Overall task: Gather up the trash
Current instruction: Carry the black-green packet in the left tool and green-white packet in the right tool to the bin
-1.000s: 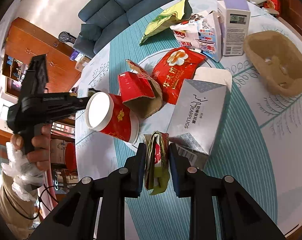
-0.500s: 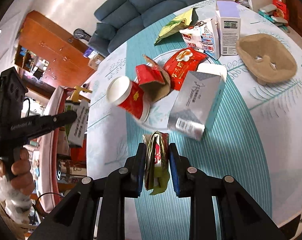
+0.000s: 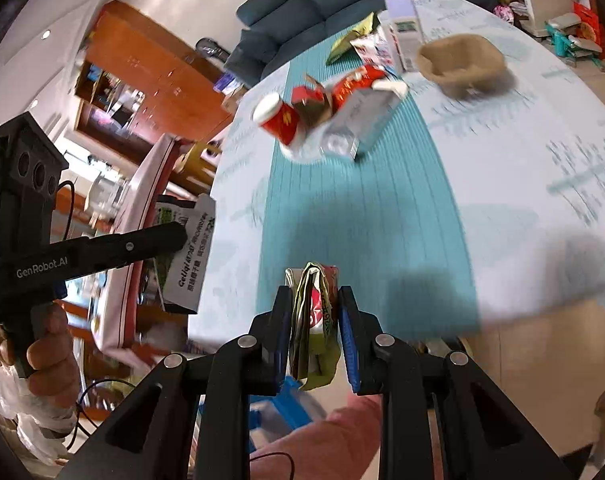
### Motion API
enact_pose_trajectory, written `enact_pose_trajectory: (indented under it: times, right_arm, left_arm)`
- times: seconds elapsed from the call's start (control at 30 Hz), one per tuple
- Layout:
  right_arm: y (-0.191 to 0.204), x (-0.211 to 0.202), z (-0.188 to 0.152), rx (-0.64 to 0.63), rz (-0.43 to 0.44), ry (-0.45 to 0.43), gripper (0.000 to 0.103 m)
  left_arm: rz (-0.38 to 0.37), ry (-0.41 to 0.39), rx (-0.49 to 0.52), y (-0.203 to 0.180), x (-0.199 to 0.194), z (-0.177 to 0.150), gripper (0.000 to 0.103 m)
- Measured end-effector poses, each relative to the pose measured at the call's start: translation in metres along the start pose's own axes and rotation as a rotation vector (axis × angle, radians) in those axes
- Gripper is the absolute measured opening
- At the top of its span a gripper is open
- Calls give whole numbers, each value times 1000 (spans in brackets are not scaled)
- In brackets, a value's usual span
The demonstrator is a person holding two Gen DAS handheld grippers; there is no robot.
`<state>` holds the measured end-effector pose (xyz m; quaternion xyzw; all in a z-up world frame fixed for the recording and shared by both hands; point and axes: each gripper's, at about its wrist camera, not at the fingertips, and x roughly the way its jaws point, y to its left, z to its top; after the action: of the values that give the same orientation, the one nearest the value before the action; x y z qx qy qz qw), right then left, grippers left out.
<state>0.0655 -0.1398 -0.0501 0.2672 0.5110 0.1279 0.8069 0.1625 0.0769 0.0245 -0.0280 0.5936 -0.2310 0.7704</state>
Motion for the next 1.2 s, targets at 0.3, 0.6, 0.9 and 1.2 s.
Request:
enact_pose_trajectory:
  times: [0.3,0.6,0.9,1.2]
  right_arm:
    - [-47,-32,-78,-8,15,106,22]
    - [-87,12,-130,84,6,193,22]
    - [-140,128,-174,175,-73,261,22]
    - [-208,264,-211,285,-127,296,24]
  left_arm:
    - [23,37,-55,-69,30,-99,2]
    - [84,132,-24,-74,72,-152,2]
    - [91,161,-61,-26,156,-196,3]
    - [110,107,-108,35,275,-246,3]
